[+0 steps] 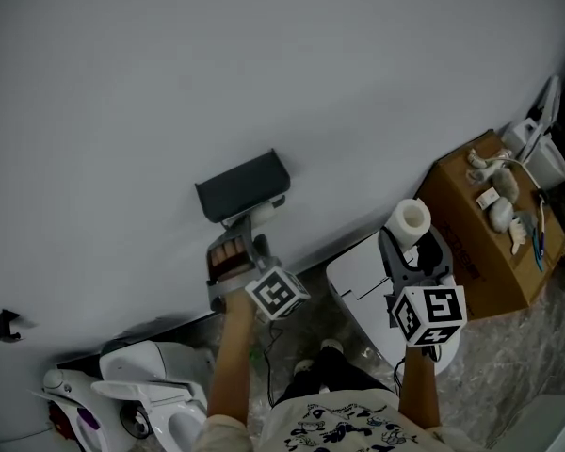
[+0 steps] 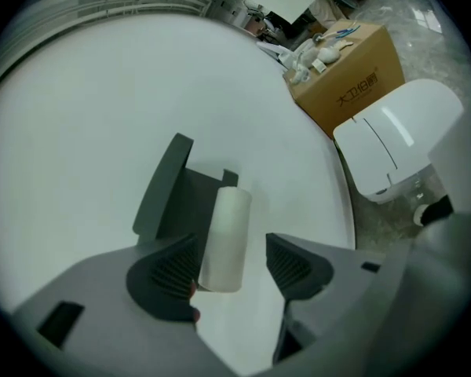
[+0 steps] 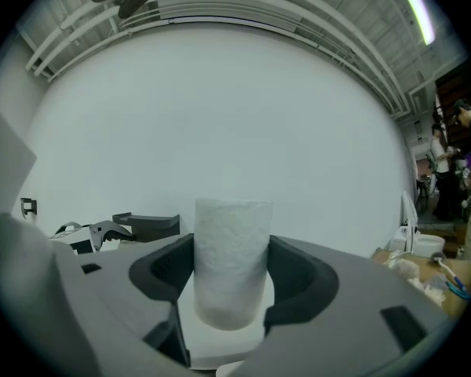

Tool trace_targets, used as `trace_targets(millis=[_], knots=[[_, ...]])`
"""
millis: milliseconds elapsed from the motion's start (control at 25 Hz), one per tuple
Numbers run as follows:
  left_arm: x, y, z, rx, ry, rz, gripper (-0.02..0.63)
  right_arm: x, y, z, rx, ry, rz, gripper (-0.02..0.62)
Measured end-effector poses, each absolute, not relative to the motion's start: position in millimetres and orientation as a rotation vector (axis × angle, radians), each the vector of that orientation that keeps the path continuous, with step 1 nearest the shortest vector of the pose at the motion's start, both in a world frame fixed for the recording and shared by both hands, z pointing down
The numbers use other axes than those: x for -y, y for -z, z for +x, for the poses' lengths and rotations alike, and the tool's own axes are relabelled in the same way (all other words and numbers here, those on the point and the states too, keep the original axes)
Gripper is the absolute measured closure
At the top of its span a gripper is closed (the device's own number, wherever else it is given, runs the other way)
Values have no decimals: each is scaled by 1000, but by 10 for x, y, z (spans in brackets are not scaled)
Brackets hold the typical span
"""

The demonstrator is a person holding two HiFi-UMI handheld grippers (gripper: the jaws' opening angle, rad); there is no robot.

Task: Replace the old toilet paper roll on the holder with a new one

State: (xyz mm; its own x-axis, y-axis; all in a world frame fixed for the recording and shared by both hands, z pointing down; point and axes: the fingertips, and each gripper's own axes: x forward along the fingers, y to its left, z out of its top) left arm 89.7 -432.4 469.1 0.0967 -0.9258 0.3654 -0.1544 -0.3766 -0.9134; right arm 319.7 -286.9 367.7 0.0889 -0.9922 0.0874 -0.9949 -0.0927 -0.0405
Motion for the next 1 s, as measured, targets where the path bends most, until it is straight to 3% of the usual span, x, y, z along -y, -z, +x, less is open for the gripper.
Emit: trace_targets(millis=[360, 1000], knots=[[4482, -4799, 1003, -1050, 1416, -1599, 339, 2901, -3741, 3445, 2060, -174, 2324, 299], [4662, -4702, 1223, -1060, 1388, -1431, 400, 2975, -3892, 3776, 2019, -219, 2357, 299]])
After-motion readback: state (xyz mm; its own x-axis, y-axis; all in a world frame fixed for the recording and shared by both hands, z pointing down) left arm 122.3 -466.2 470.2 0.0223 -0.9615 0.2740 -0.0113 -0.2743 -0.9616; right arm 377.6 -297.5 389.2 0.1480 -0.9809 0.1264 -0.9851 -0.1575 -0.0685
